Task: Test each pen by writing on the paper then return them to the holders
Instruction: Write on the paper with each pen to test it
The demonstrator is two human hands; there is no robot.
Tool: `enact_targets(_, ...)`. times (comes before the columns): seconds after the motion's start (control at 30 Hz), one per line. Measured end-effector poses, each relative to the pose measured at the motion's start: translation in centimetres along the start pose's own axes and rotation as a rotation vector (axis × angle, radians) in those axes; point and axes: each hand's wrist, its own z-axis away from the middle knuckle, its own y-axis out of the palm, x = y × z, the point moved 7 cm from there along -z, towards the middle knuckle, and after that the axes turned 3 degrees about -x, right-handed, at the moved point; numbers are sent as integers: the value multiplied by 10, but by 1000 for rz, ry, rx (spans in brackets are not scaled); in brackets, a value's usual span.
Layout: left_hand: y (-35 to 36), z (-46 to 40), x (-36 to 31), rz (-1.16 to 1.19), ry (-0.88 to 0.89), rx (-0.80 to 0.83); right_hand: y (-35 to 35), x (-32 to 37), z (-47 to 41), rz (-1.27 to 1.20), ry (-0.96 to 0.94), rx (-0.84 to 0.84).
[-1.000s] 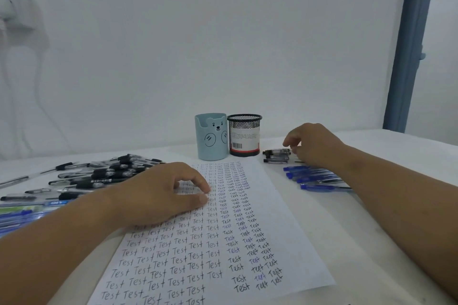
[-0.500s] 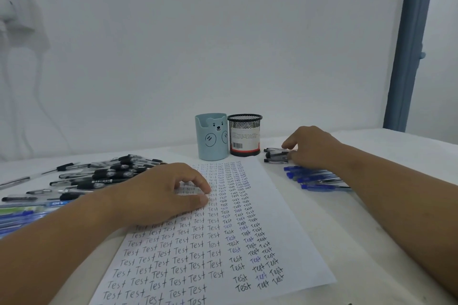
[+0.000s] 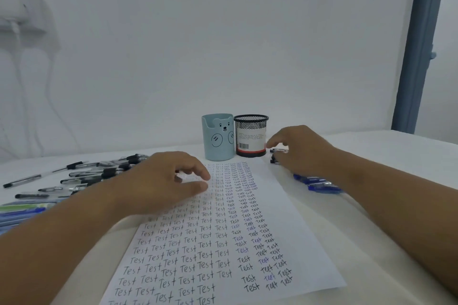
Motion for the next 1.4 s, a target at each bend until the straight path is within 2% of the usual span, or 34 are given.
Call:
enact_targets(0.13, -30, 0, 8, -134, 5, -36, 16, 65, 19, -99, -242, 91)
enact_targets(0.37, -72, 20, 51, -300, -225, 275, 35, 136, 54, -195, -532, 226)
enact_targets(0.67, -82, 35, 77, -512, -524, 392, 40, 133, 52, -225, -534, 265)
enact_targets(1.0, -74, 27, 66, -459, -508, 288, 40, 131, 53, -246, -526, 273)
enact_targets(1.1, -74, 21, 51, -273, -427, 144, 40, 131, 51, -252, -527, 270)
enact_targets(1.17, -74, 16, 38, -54, -340, 9, 40, 130, 51, -255, -529, 270)
enact_targets(1.3, -65, 7, 12, 561, -232, -170, 41, 129, 50, -253, -528, 276)
enact_targets(1.4, -48, -2, 7, 1083, -240, -173, 41, 130, 50, -247, -525, 278)
